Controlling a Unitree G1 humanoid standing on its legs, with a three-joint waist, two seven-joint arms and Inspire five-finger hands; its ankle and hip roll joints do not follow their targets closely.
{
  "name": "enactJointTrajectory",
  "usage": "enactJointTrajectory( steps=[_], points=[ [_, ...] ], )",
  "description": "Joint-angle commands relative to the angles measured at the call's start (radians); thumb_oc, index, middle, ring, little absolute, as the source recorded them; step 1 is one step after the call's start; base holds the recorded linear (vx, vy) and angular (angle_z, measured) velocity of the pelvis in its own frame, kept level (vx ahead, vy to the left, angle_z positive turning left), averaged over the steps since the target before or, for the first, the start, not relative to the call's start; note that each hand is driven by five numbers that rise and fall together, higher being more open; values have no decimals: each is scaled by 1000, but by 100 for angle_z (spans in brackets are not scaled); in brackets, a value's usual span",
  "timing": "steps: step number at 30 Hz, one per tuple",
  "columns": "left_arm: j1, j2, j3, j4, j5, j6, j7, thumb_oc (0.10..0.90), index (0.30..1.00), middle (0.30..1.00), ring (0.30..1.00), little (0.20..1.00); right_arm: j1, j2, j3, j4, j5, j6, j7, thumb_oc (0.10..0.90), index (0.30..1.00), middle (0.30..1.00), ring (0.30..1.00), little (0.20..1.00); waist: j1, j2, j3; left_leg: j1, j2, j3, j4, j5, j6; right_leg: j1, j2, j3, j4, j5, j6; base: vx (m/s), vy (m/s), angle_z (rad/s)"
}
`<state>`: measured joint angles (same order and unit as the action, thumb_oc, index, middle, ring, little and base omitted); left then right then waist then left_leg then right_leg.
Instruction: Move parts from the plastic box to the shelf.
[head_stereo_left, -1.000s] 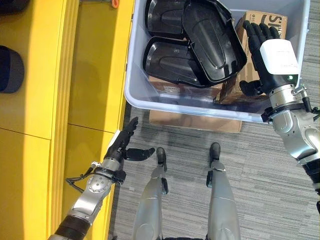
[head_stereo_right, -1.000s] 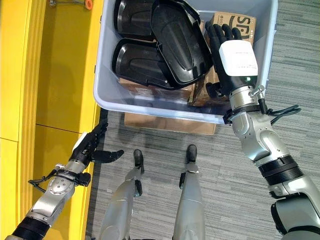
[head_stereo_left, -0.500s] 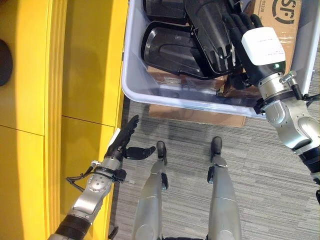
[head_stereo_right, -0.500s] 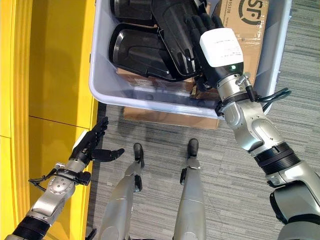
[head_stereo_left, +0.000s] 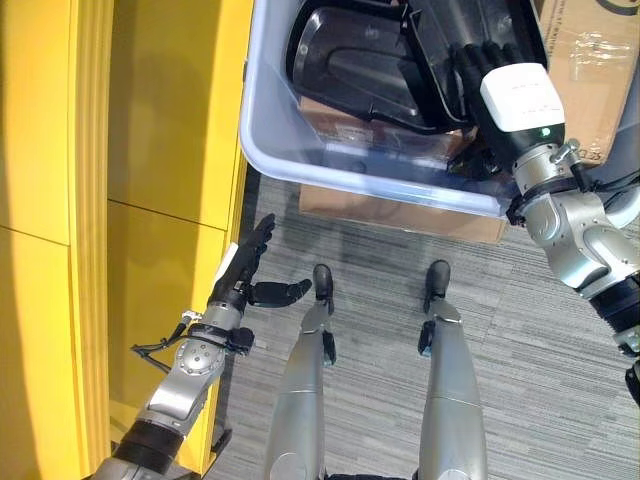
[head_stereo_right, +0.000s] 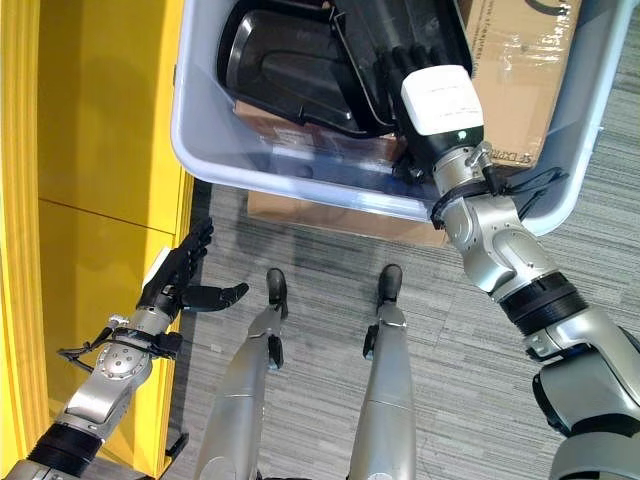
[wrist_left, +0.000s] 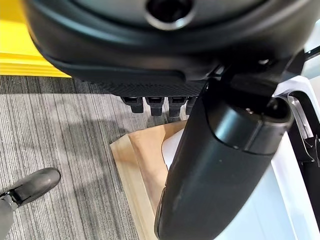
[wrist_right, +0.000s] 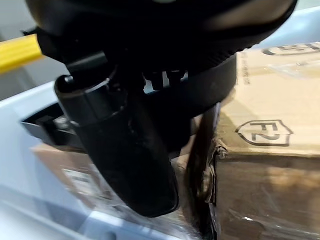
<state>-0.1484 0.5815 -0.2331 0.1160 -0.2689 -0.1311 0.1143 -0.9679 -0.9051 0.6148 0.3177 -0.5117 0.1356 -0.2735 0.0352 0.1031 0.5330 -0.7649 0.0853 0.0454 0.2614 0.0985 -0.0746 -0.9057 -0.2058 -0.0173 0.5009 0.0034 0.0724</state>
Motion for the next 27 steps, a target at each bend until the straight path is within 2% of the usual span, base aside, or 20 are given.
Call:
enactJointTrajectory(
  steps=[1,13,14,15,16,17,18,19,20,21,24,25,27],
  points=[
    [28,38,11,-83,-5,-70,15,900,1000,1000,1000,1000,-154,-50,8,11,-34,-6,-79,900,1000,1000,1000,1000,9,52,-13,-47,14,-17,154,-163,29,17,25,-12,7,-124,-40,0,0,0],
    [26,50,18,-84,-4,-82,28,900,1000,1000,1000,1000,-240,-48,61,123,38,42,-2,900,1000,1000,1000,1000,29,58,-13,-124,11,-35,199,-168,30,-56,28,-15,60,-137,-50,-3,-9,1],
    [24,49,20,-80,-5,-86,28,900,1000,1000,1000,1000,-254,-43,73,147,46,46,-1,675,684,684,684,684,32,59,-13,-130,12,-35,204,-170,31,-62,28,-18,64,-138,-52,46,-32,6],
    [33,50,13,-77,-10,-87,28,900,1000,1000,1000,1000,-249,-37,81,165,54,47,5,400,300,300,300,300,35,60,-13,-106,11,-44,212,-196,25,-41,29,-12,80,-166,-46,-19,-49,6],
    [19,53,23,-74,-17,-91,29,900,1000,1000,1000,1000,-271,-36,83,185,56,48,23,400,300,300,300,300,39,59,-13,-146,12,-42,213,-170,31,-76,26,-22,80,-144,-53,39,-46,4],
    [29,54,19,-75,-14,-91,27,900,1000,1000,1000,1000,-262,-36,88,189,59,50,23,400,300,300,300,300,40,61,-13,-121,11,-48,219,-194,24,-53,28,-15,91,-169,-47,-74,-34,3],
    [19,55,26,-77,-12,-90,27,900,1000,1000,1000,1000,-276,-38,87,190,59,50,22,400,300,300,300,300,41,59,-13,-150,12,-44,214,-169,31,-79,26,-24,82,-144,-54,45,-20,3],
    [29,55,20,-77,-12,-89,25,900,1000,1000,1000,1000,-268,-35,92,196,62,53,20,400,300,300,300,300,42,60,-13,-124,12,-50,220,-193,24,-56,27,-17,93,-170,-47,0,0,0],
    [33,54,23,-80,-15,-92,22,900,1000,1000,1000,1000,-273,-34,95,214,69,47,5,400,300,300,300,300,45,60,-13,-128,13,-54,221,-192,24,-60,27,-18,99,-172,-49,0,0,0],
    [22,55,30,-81,-15,-92,22,900,1000,1000,1000,1000,-287,-36,93,217,71,44,3,400,300,300,300,300,45,59,-13,-156,14,-49,216,-167,30,-86,25,-26,90,-147,-56,-71,-16,0],
    [28,54,29,-80,-9,-105,25,900,1000,1000,1000,1000,-299,-31,95,245,60,27,-7,400,300,300,300,300,51,61,-13,-158,15,-52,212,-164,29,-88,25,-30,92,-148,-56,-19,-14,3],
    [39,53,22,-79,-11,-106,26,900,1000,1000,1000,1000,-288,-28,98,248,60,27,-9,400,300,300,300,300,50,62,-13,-131,15,-57,217,-188,23,-63,27,-22,102,-173,-49,38,-10,2],
    [40,50,22,-80,-8,-108,25,900,1000,1000,1000,1000,-288,-25,100,254,52,23,-35,400,300,300,300,300,52,64,-13,-128,15,-58,217,-188,23,-62,25,-21,102,-174,-49,-9,2,-2]
  ],
)
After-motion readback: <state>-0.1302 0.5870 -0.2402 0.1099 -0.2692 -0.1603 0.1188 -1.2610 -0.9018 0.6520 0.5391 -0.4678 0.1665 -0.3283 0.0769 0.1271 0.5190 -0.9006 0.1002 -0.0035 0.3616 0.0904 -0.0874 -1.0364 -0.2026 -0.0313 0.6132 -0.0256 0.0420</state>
